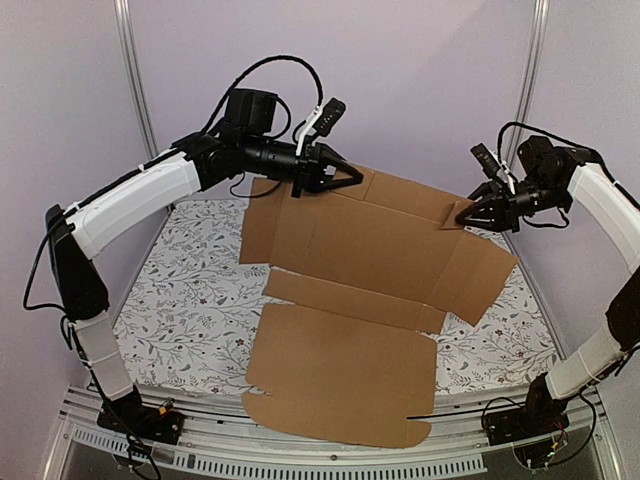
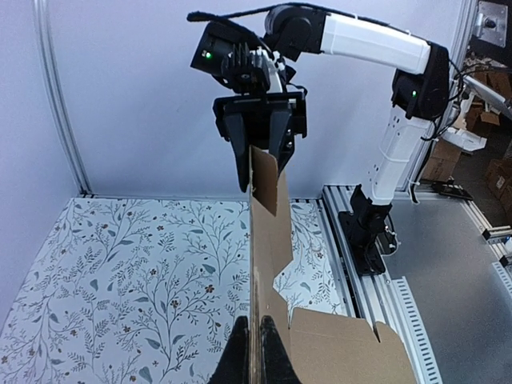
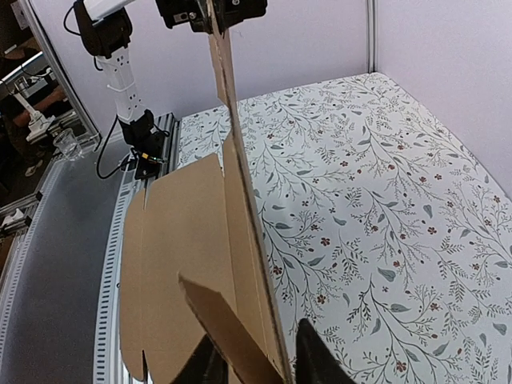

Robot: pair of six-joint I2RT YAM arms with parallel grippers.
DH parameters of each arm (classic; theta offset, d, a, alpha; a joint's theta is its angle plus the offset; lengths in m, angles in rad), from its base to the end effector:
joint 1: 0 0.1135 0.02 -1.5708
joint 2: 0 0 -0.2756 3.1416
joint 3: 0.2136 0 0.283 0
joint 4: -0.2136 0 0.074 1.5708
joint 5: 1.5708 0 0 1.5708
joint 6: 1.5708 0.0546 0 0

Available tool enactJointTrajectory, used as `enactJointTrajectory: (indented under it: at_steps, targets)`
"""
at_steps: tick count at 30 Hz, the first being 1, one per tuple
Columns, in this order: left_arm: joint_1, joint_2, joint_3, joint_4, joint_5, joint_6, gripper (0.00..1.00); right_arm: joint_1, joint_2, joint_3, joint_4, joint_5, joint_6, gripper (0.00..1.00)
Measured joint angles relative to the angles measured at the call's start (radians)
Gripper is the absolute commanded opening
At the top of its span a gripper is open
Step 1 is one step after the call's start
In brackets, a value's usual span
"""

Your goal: Fold the paper box

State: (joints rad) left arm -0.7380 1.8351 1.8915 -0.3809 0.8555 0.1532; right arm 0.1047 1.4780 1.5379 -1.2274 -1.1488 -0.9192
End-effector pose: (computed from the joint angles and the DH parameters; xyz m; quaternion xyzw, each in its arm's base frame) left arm 0.3191 -0.3459 0.4200 0.5369 0.5624 -0.4756 0.4114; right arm 0.2979 0.0814 0.3757 -0.4978 0.6638 0.4222 0.3652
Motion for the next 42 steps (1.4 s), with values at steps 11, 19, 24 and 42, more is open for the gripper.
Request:
enactJointTrajectory:
  at_steps: [11,19,24,42]
  targets:
    - [-0.049,0.035,0.000,-0.113,-0.132,0.126,0.00,0.211,0.008,0.262,-0.035,0.254,0.044,0.61]
    - [-0.098,0.035,0.006,-0.139,-0.181,0.204,0.00,0.334,0.092,0.337,-0.046,0.493,0.112,0.51]
    - [-0.102,0.035,0.006,-0.142,-0.209,0.229,0.00,0.333,0.175,0.344,-0.078,0.548,0.133,0.36]
    - [-0.113,-0.155,-0.194,-0.036,-0.764,0.007,0.84,0.346,0.201,0.387,-0.114,0.607,0.150,0.00]
